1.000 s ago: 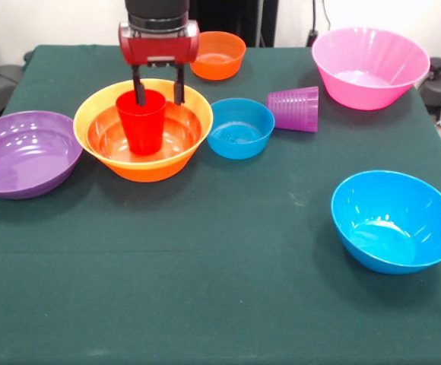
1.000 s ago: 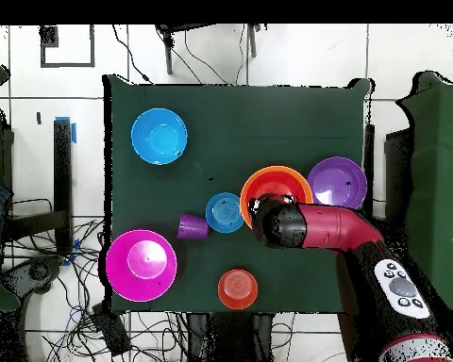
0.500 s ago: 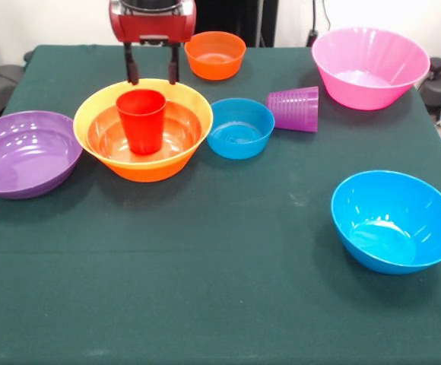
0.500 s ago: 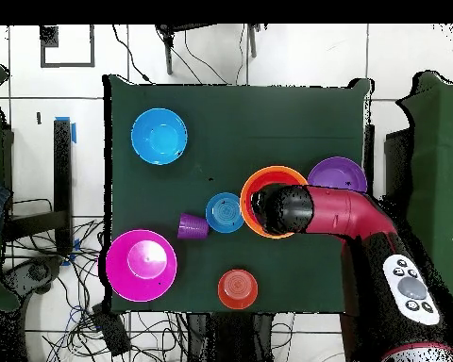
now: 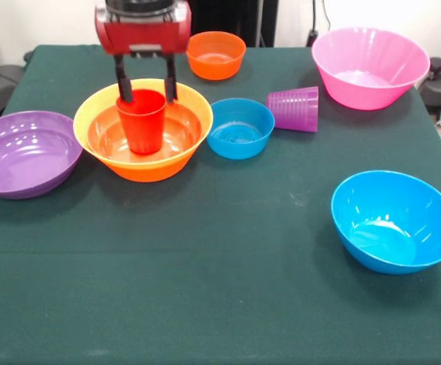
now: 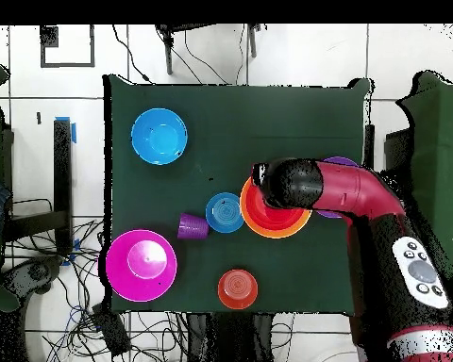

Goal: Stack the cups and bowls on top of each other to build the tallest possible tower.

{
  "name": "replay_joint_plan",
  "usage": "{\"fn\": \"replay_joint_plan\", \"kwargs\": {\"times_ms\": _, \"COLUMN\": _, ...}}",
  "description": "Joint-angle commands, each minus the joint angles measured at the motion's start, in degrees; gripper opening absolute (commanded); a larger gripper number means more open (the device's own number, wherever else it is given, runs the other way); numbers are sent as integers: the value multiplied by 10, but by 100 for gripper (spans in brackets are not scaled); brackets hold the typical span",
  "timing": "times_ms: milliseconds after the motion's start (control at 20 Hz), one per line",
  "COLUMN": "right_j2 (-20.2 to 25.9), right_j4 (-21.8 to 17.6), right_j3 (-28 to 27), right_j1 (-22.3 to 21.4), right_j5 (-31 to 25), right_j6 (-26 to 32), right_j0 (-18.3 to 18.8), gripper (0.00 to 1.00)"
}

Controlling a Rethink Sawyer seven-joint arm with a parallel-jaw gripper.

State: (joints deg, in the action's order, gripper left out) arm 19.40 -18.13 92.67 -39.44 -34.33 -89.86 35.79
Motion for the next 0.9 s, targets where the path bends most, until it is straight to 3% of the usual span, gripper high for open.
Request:
{"fn": "replay_joint_plan", "kwargs": {"times_ms": 50, "right_j2": 135, "right_j4": 35, "right_j3": -23, "right_j1": 125, "right_j5": 107, "right_j6": 18, "right_j0": 30, "gripper": 100}}
{"fn": "replay_joint_plan", "kwargs": {"times_ms": 350, "right_j2": 172, "right_j4": 36, "right_j3": -29, "right_j1": 139, "right_j5": 154, "right_j6": -8, "right_j0": 32, "gripper": 100}}
{"fn": "replay_joint_plan", "kwargs": {"times_ms": 600, "right_j2": 153, "right_j4": 50, "right_j3": -68, "right_j1": 153, "right_j5": 177, "right_j6": -52, "right_j0": -4, "gripper": 100}}
{"fn": "replay_joint_plan", "kwargs": {"times_ms": 900, "right_j2": 179, "right_j4": 48, "right_j3": -63, "right_j1": 172, "right_j5": 214, "right_j6": -48, "right_j0": 8, "gripper": 100}}
